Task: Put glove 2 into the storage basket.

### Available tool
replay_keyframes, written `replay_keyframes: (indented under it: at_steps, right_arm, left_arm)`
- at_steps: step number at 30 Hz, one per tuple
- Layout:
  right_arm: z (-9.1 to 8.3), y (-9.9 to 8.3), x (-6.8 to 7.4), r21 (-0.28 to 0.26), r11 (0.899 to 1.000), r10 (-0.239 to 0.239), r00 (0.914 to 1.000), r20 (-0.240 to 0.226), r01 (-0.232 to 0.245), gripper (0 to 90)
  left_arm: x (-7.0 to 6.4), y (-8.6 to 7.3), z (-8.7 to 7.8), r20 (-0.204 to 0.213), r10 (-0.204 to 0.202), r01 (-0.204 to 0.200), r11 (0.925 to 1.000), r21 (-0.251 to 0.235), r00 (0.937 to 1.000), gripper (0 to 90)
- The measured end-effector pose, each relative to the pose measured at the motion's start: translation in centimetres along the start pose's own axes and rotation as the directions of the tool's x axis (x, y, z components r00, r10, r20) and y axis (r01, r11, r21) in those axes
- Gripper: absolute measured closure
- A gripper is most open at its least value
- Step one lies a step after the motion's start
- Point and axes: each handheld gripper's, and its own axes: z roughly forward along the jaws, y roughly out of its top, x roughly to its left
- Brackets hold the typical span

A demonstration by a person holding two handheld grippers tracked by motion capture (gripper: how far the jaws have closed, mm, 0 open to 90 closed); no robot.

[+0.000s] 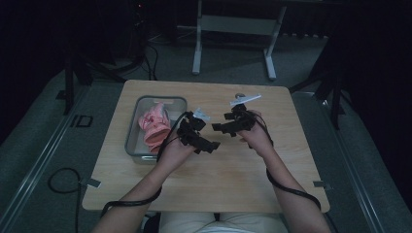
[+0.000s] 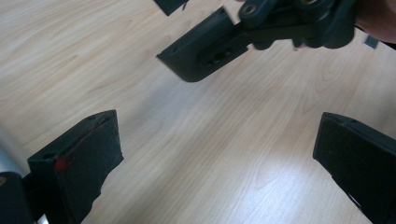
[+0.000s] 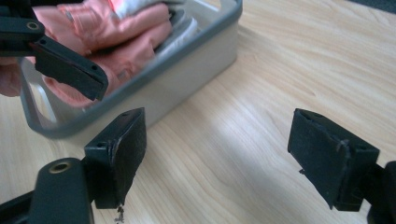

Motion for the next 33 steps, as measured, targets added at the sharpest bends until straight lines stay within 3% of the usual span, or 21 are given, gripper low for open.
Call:
replay_keyframes:
  at_steps: [8, 12, 14, 30, 33]
  right_arm:
    - [0.0, -2.3, -0.7, -0.013, 1.0, -0.002, 1.0, 0.008, 0.003, 19.4]
    - [0.2, -3.2, -0.9, -0.01, 1.0, -0.004, 0.9999, 0.01, 0.004, 19.0]
    - [0.4, -4.1, -1.0, -0.008, 1.0, -0.013, 0.9997, 0.02, 0.013, 18.6]
    - [1.0, -7.6, -1.0, 0.029, 0.999, -0.031, 0.9992, 0.027, 0.03, 18.2]
    - [0.7, -8.4, -1.1, 0.025, 0.999, -0.033, 0.9986, 0.041, 0.032, 17.9]
  left_arm:
    - [-1.3, -1.1, 1.6, 0.063, 0.014, -0.014, 0.9999, -0.004, 0.9979, 0.7]
    - [-1.7, -1.3, 1.8, 0.069, 0.025, -0.025, 0.9997, -0.001, 0.9973, 0.7]
    - [-2.6, -2.0, 2.5, 0.084, 0.05, -0.051, 0.9987, 0.003, 0.9952, 0.7]
    - [-4.4, -4.0, 4.2, 0.074, 0.133, -0.134, 0.9909, 0.012, 0.9884, 0.7]
    - [-4.7, -4.6, 4.8, 0.092, 0.144, -0.145, 0.9895, 0.004, 0.9853, 0.7]
